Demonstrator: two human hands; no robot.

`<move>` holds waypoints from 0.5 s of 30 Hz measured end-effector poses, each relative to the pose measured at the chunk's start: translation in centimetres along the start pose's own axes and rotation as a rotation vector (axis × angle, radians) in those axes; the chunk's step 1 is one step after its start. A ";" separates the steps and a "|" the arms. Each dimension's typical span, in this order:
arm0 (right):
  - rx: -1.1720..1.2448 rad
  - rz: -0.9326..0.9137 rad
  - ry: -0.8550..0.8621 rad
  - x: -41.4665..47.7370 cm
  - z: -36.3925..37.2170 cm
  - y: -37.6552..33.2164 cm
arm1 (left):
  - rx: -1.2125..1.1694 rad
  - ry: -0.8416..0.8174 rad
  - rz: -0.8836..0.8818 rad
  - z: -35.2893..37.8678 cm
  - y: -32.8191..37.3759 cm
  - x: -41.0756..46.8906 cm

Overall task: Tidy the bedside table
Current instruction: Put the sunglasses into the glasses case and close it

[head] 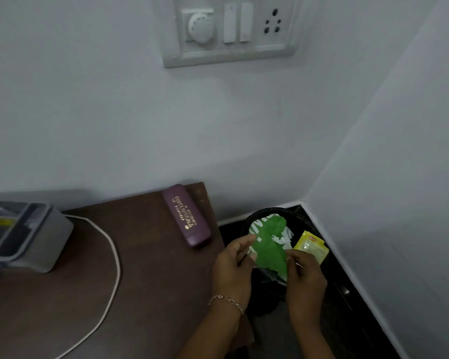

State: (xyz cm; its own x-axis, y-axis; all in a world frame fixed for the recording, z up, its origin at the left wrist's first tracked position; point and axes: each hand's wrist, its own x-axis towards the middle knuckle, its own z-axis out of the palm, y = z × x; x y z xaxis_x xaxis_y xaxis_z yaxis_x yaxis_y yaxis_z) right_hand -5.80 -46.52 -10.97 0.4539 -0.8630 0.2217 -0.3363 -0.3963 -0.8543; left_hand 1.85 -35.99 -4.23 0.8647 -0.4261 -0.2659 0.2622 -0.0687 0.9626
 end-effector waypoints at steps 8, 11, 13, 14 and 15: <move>0.123 -0.174 -0.064 -3.9 4.0 -9.6 | -0.036 0.213 0.170 -11.1 4.6 -3.1; 0.223 -0.185 -0.172 -7.0 6.7 -14.2 | -0.013 0.351 0.246 -16.1 5.9 -4.3; 0.280 -0.195 -0.253 -9.7 9.0 -17.5 | 0.005 0.459 0.287 -19.7 6.4 -5.3; 0.303 -0.210 -0.299 -11.1 10.2 -19.1 | 0.026 0.515 0.305 -21.5 6.7 -5.8; 0.327 -0.211 -0.362 -12.5 11.5 -20.5 | 0.046 0.579 0.316 -23.3 6.9 -6.5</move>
State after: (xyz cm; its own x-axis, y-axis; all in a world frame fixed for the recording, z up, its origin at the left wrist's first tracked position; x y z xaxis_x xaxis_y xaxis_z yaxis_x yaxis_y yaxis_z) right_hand 4.95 -23.95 -1.62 0.7590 -0.5891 0.2773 0.0416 -0.3811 -0.9236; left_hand 8.01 -12.65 2.89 0.9910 0.1215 0.0571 -0.0496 -0.0635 0.9967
